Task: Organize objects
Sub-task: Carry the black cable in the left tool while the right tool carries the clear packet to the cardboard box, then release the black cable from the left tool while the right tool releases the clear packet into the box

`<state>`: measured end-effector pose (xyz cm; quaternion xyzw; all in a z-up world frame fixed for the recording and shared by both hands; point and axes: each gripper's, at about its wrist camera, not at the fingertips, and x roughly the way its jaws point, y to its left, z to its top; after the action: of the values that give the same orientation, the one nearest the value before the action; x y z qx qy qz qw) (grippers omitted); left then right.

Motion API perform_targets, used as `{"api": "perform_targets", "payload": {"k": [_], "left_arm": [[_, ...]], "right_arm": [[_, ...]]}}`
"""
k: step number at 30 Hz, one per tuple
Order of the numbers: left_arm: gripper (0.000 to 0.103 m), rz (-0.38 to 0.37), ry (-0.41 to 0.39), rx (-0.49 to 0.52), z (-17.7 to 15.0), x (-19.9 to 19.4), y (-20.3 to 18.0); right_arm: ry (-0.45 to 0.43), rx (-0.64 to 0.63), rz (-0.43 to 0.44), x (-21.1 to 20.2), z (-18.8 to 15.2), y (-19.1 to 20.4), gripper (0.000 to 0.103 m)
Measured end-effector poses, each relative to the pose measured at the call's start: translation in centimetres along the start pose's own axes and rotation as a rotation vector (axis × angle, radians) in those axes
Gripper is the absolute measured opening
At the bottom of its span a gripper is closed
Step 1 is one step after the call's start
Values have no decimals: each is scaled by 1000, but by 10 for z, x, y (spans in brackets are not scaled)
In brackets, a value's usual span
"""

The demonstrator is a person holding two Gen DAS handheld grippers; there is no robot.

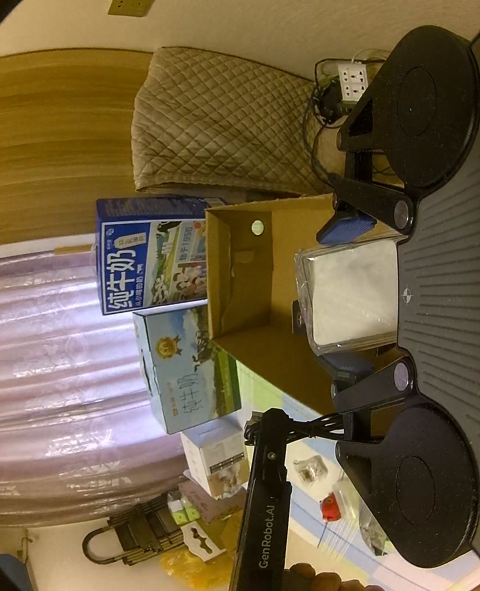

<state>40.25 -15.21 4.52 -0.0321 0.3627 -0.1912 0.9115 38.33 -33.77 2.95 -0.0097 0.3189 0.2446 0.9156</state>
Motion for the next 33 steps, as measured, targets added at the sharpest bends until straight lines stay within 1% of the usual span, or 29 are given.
{"api": "perform_targets", "payload": {"k": [12, 23, 33], "left_arm": [[24, 84, 82, -47, 0, 47, 13], [24, 108, 145, -41, -1, 80, 16], [24, 129, 182, -42, -2, 99, 22]], "right_arm": [[59, -11, 33, 39, 3, -20, 58], [95, -30, 34, 67, 7, -31, 58], [116, -40, 30, 81, 9, -37, 58]]}}
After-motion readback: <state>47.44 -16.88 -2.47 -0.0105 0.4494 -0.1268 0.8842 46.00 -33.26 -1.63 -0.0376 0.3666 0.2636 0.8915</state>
